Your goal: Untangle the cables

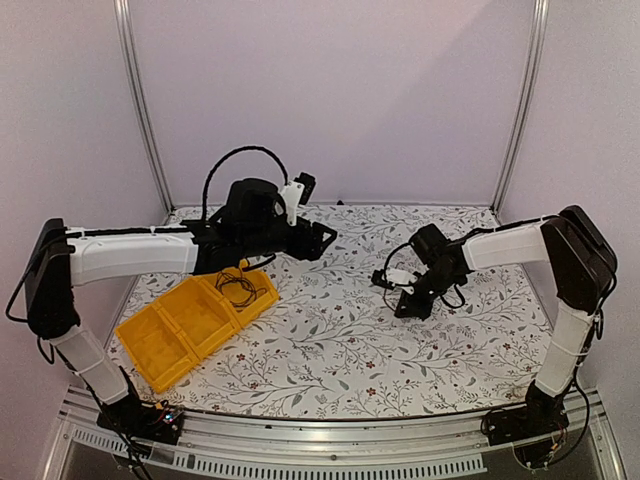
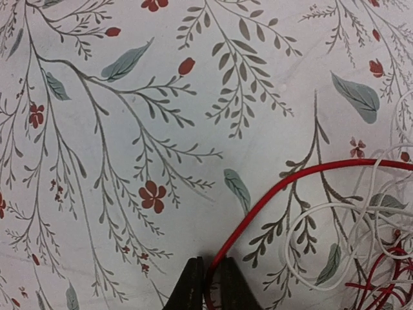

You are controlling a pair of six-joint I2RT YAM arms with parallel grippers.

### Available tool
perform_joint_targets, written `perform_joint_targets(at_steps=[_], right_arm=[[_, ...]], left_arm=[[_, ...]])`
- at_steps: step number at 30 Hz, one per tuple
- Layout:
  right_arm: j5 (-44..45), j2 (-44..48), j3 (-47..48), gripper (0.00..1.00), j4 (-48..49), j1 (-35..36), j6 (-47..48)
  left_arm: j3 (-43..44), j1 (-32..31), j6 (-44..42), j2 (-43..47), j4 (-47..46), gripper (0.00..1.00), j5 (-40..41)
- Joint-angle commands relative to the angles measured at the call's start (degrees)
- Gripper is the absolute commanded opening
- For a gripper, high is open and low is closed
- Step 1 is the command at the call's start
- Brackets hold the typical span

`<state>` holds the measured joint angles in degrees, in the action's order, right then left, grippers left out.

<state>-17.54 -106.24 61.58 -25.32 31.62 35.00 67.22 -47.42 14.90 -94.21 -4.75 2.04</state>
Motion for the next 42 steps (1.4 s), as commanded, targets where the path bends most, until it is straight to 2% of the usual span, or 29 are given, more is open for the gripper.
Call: perform_joint_targets(at_steps=[1,2,6,8,11,14,17,18,20,22,26,28,31,34,38,42], right_arm=[[2.4,0.0,1.1,0.02,-1.5,0.6,-1.7],[1.4,1.1,1.7,0.00,-2.8,0.6,-1.7],[-5.3,9.7,5.6,0.00,-11.0,0.6,0.4],[-6.9,15.0,8.2,0.00,-14.6,0.6,1.2],[-9.3,19.3,12.9,0.00,-20.4,0.6,2.5],[-11.5,21.7,16.0,0.00,-24.7,0.6,3.1],[-13.4,24.4,15.6,0.00,-25.1,0.6,3.1],[-14.4,25.1,14.8,0.00,-24.7,0.6,3.2],[-16.2,26.3,14.4,0.00,-24.5,0.6,3.5],[-17.9,26.4,15.6,0.00,-25.8,0.6,3.5],[-21.4,25.9,19.6,0.00,-28.1,0.2,3.7],[-23.1,25.7,21.1,0.00,-29.4,-0.5,3.9],[-25.1,26.1,20.0,0.00,-28.9,-2.3,4.5],[-24.6,27.0,15.9,0.00,-26.0,-3.8,4.8],[-18.7,27.4,7.9,0.00,-17.7,-3.9,4.5],[-15.0,25.8,3.6,0.00,-9.8,-3.9,3.5]], left_arm=[[0.1,-2.3,-2.3,-1.4,0.4,0.75,1.3],[-0.2,-3.0,-3.3,-1.6,-0.5,0.76,1.4],[-3.3,-6.4,-11.3,-3.1,-7.3,0.79,1.1],[-3.8,-9.0,-17.6,-4.0,-9.5,0.81,0.6],[-4.7,-12.1,-22.6,-4.2,-12.7,0.81,1.1],[-8.5,-13.5,-21.4,-2.6,-20.0,0.82,0.2],[-14.7,-14.1,-18.2,-1.8,-35.1,0.99,0.9],[-16.4,-14.1,-18.3,-2.9,-41.3,0.99,0.3],[-16.2,-14.3,-18.0,-6.9,-49.6,1.00,2.0],[-12.2,-14.3,-17.1,-11.8,-52.2,0.99,3.2],[-6.9,-14.4,-14.0,-21.0,-61.3,0.92,0.6],[-6.0,-14.5,-11.1,-22.9,-63.9,0.88,2.1],[-7.7,-14.4,-8.1,-21.7,-62.7,0.85,5.0],[-12.4,-14.4,-7.9,-16.5,-58.0,0.83,3.6],[-15.2,-14.2,-3.5,-6.9,-40.9,0.83,4.1],[-13.0,-13.7,5.1,-1.7,-27.1,0.84,2.3]])
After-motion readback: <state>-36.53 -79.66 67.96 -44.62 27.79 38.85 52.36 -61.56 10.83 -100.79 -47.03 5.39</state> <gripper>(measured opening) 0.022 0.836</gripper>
